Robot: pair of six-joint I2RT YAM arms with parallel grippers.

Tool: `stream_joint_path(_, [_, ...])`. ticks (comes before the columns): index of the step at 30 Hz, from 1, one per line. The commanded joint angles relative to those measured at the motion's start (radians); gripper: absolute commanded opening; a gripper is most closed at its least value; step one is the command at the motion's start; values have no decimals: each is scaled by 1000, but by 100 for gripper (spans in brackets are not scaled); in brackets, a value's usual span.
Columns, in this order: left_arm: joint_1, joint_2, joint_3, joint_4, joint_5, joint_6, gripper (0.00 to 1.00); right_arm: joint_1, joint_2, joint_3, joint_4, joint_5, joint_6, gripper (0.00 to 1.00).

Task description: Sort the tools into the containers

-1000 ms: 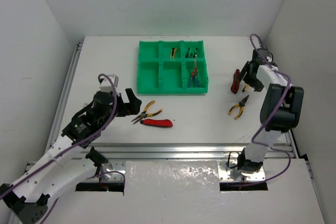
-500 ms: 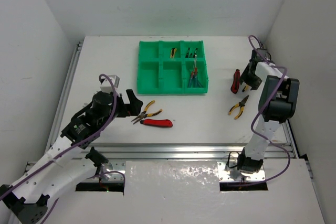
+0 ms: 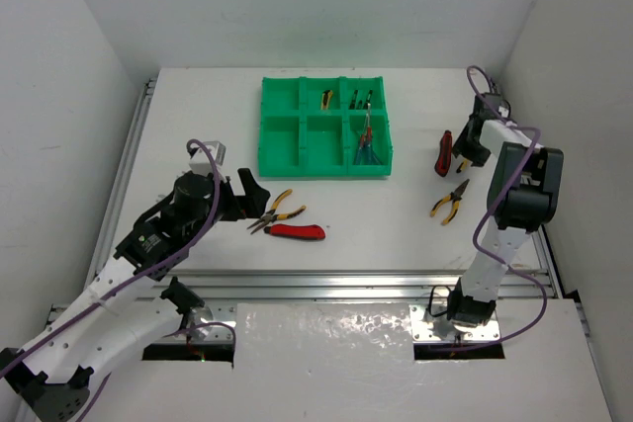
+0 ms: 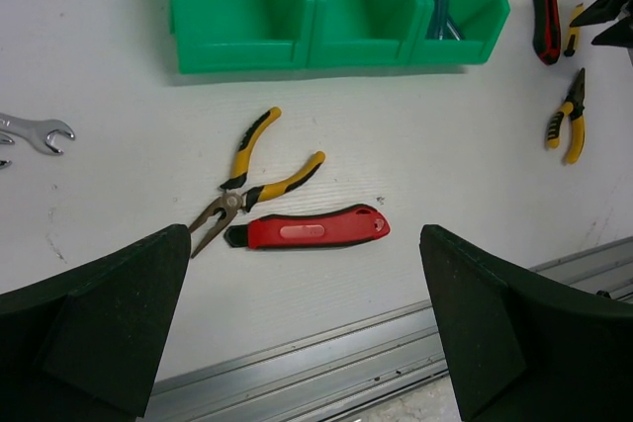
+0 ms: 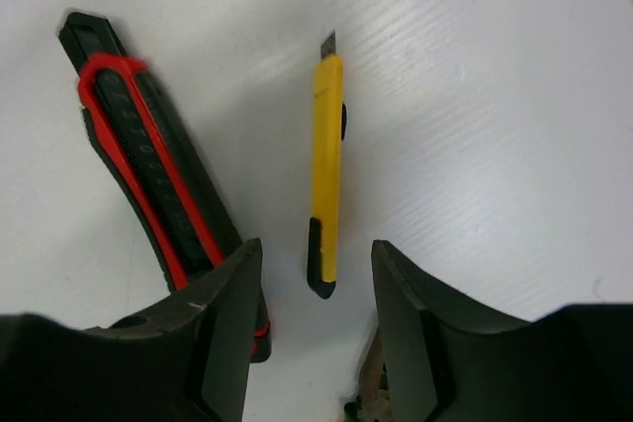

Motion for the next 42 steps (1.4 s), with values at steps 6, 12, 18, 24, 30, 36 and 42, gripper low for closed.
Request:
stream_joint_path(6, [2, -13, 6, 48, 24, 16, 100, -5, -119, -184, 267, -10, -32, 52])
stream_joint_path(12, [2, -19, 4, 53, 34, 19, 100, -5, -102, -227, 352, 2, -23, 46])
stream_joint_path(18, [3, -17, 4, 53, 37, 21, 100, -6, -20, -210, 344, -4, -2, 36])
stream_joint_path(24, [2, -14, 4, 56, 40, 21, 100, -5, -13, -239, 372, 2, -3, 21])
stream_joint_path(30, [3, -8, 4, 56, 37, 22, 100, -5, -153, -333, 427, 11, 14, 4])
stream_joint_path(36, [2, -8, 7, 53, 27, 19, 100, 24, -317, -391, 473, -15, 23, 3])
stream_joint_path(42, [3, -48, 7, 51, 8, 13, 100, 133, -492, -487, 527, 20, 40, 2])
